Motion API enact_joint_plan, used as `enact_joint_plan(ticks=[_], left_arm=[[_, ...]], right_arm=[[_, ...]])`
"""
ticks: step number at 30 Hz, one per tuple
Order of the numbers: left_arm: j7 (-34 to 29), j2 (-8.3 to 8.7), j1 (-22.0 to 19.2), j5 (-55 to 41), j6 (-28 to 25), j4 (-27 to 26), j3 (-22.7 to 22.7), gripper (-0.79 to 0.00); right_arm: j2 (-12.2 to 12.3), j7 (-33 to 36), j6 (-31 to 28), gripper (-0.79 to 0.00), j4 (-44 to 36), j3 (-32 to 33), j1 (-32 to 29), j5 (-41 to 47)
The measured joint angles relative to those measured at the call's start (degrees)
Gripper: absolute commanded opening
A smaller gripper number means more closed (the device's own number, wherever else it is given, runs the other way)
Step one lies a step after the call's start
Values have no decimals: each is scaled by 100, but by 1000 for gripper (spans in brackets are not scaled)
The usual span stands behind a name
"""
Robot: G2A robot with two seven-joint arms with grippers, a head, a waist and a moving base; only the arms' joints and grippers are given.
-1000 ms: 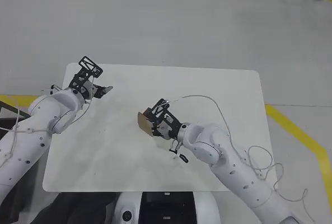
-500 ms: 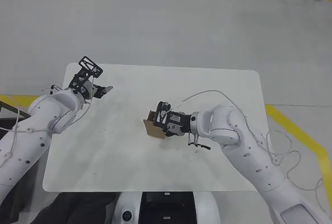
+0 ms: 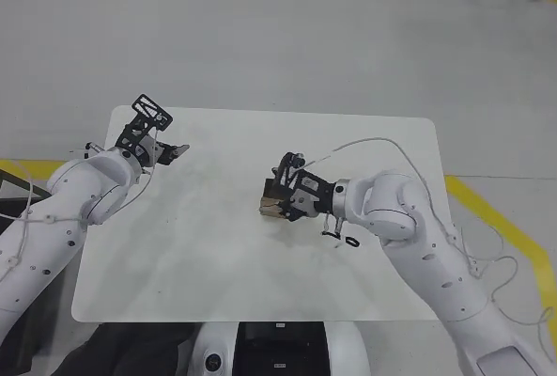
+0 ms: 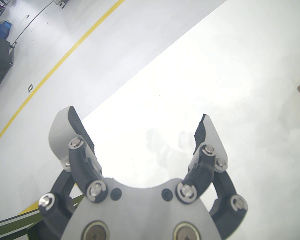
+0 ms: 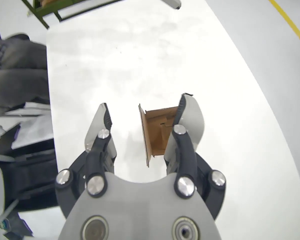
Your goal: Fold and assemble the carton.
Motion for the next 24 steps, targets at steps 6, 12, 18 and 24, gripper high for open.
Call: enact_joint_plan(ticks=[6,12,18,24], left_arm=[[0,0,0,0,0,0,0,0],[0,0,0,0,0,0,0,0],[0,0,0,0,0,0,0,0],[0,0,0,0,0,0,0,0]], right_arm=[[111,-355,230,0,-808,140,-947,-59],[217,-455,-73,0,-1128,108,-1660,-193],[241,-548,-239,0,-798,-24,-1700,-127],[172,-628,198,0,45,-150,-1235,0]])
